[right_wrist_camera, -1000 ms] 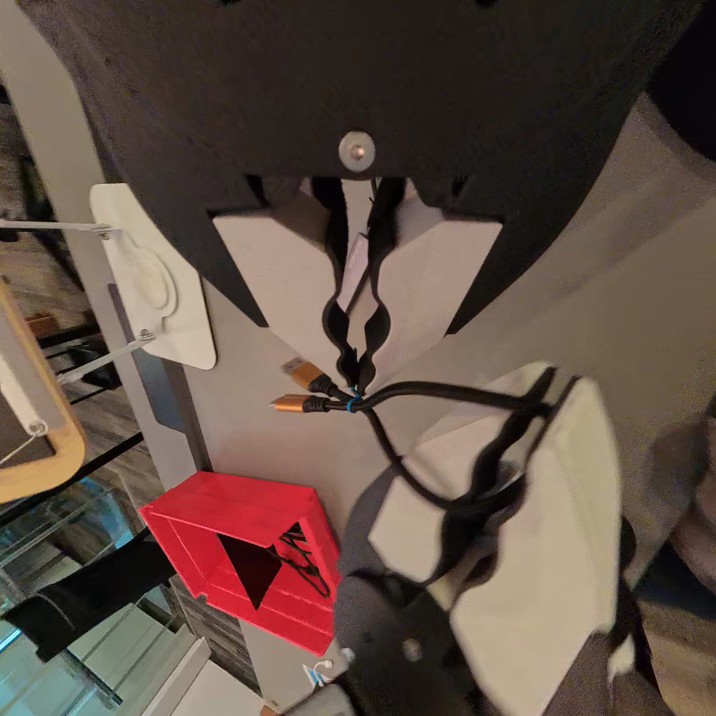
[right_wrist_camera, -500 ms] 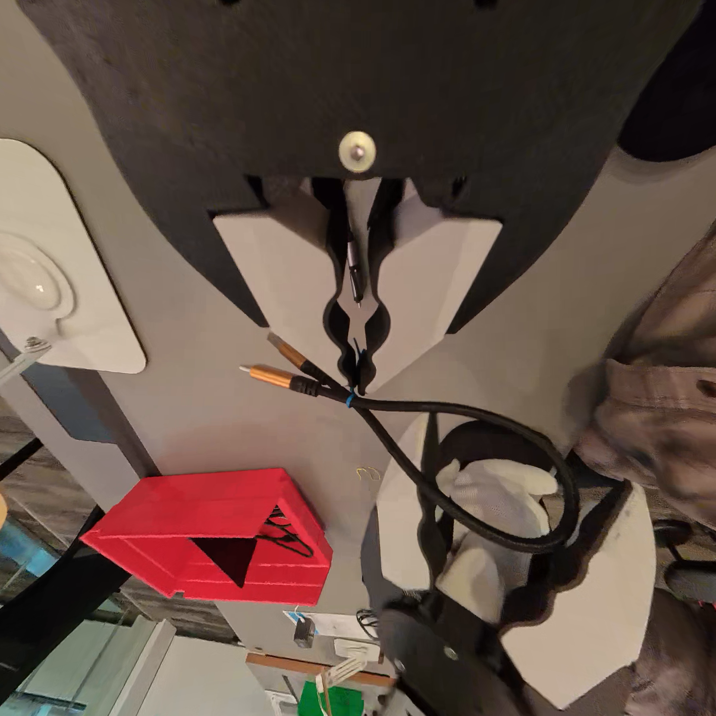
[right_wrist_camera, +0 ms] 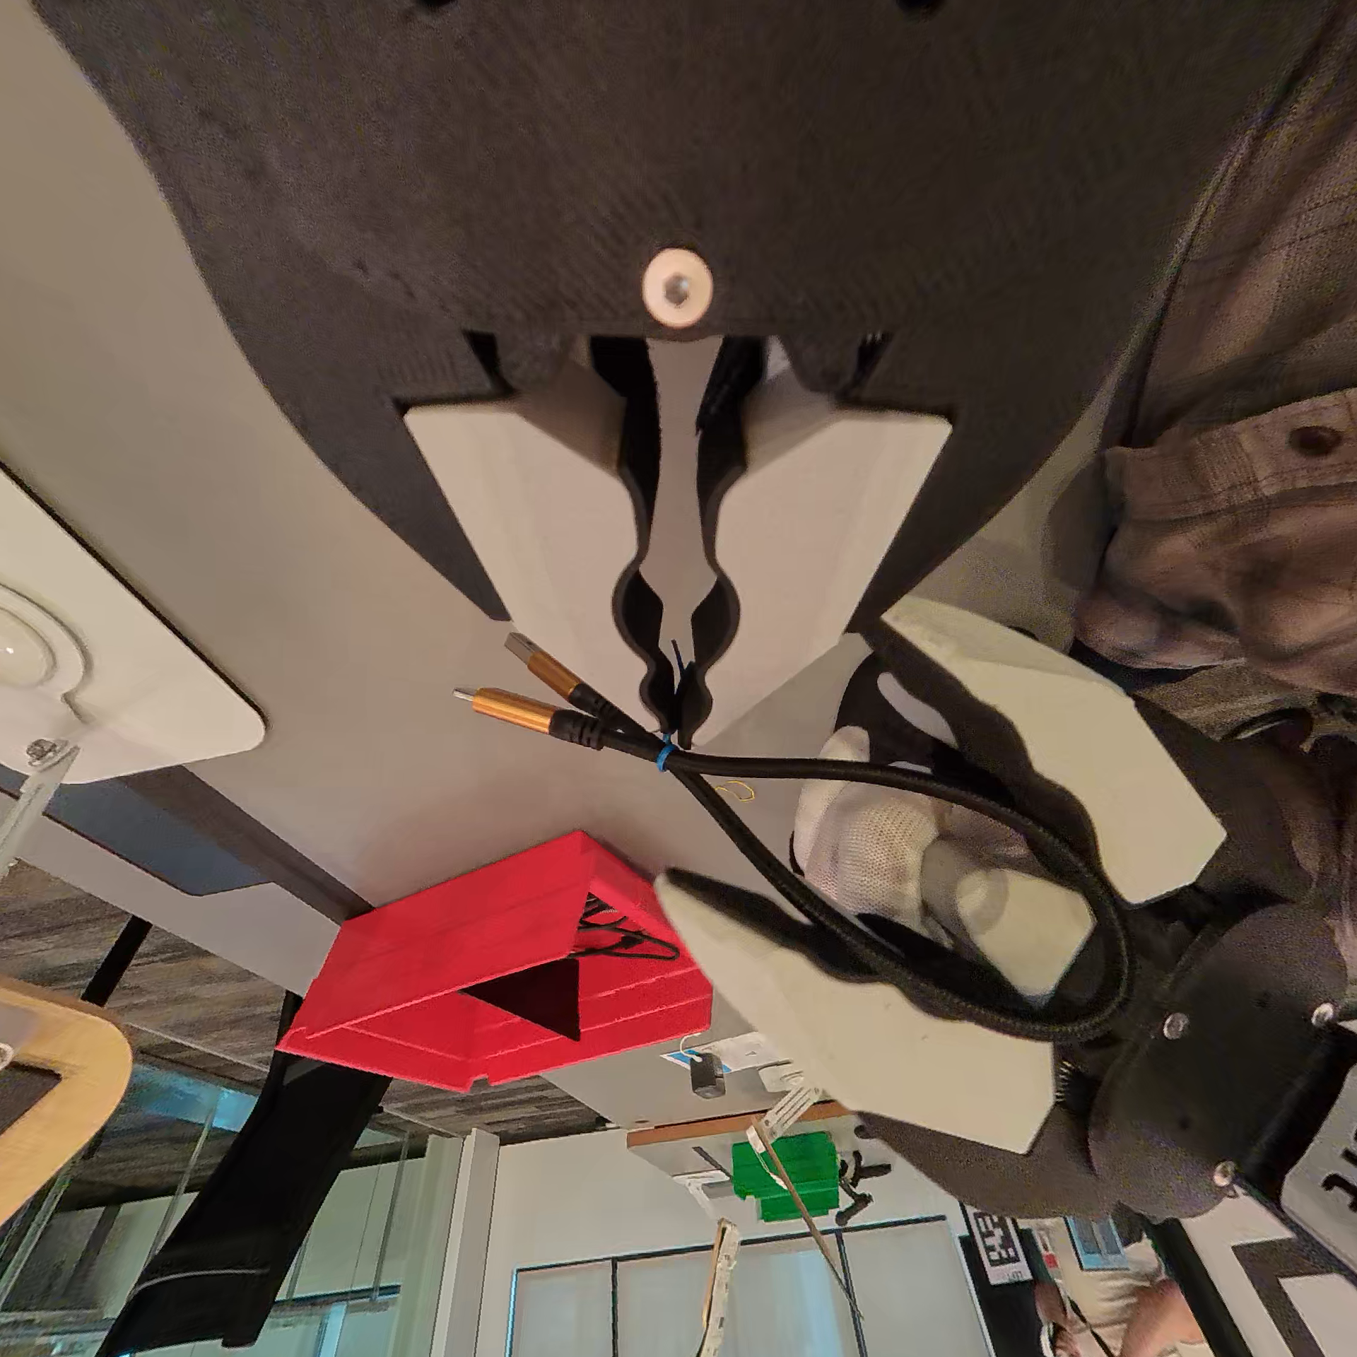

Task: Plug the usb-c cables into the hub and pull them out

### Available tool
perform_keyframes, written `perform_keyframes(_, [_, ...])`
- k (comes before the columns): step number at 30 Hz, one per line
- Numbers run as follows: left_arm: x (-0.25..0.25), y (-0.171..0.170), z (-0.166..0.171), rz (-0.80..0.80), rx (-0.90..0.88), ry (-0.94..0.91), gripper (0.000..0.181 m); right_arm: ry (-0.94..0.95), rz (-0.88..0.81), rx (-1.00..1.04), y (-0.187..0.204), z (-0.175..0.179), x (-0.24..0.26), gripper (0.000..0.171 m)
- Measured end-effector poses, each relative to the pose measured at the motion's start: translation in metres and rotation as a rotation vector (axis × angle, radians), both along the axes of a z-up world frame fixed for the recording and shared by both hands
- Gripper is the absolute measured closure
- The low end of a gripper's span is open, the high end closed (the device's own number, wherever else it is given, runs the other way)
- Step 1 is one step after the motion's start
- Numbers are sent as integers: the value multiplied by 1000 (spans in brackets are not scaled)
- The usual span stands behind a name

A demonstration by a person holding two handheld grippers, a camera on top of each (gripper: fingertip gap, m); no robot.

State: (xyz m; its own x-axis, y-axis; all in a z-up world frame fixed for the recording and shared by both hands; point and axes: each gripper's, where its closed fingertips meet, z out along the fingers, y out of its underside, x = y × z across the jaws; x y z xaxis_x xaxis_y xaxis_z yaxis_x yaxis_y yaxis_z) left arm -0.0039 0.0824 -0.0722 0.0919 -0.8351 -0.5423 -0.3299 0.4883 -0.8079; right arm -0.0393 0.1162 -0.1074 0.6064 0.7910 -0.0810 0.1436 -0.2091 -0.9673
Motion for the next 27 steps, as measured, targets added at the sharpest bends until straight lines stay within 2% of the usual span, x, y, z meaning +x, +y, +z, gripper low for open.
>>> perform_keyframes(3, [-1, -7, 0, -27, 38, 6, 148, 9, 5, 0, -1, 3, 1, 171])
perform_keyframes(5, [-5, -4, 3, -5, 63, -5, 176, 13, 21, 1, -3, 4, -1, 171])
perform_keyframes(11, [-15, 2, 21, -28, -24, -70, 180, 152, 107, -63, -10, 12, -9, 171])
perform_keyframes(14, [-18, 6, 27, -50, -189, -118, 180, 141, 115, -41, -11, 15, -12, 171])
perform_keyframes(15, [-20, 10, 32, -53, -266, -154, 180, 114, 101, -14, -10, 16, -11, 169])
perform_keyframes(17, [-26, 21, 39, -60, -429, -221, 180, 14, 57, 31, -9, 13, -7, 146])
perform_keyframes(20, [-33, 36, 46, -82, -671, -296, 180, -264, -46, 265, -10, 16, 2, 136])
perform_keyframes(22, [-34, 41, 45, -89, -754, -309, 180, -391, -95, 410, -12, 29, 2, 127])
perform_keyframes(24, [-32, 42, 41, -93, -793, -290, 180, -518, -157, 530, -8, 41, 7, 128])
perform_keyframes(27, [-31, 42, 42, -97, -835, -290, 181, -663, -157, 624, -3, 45, 10, 133])
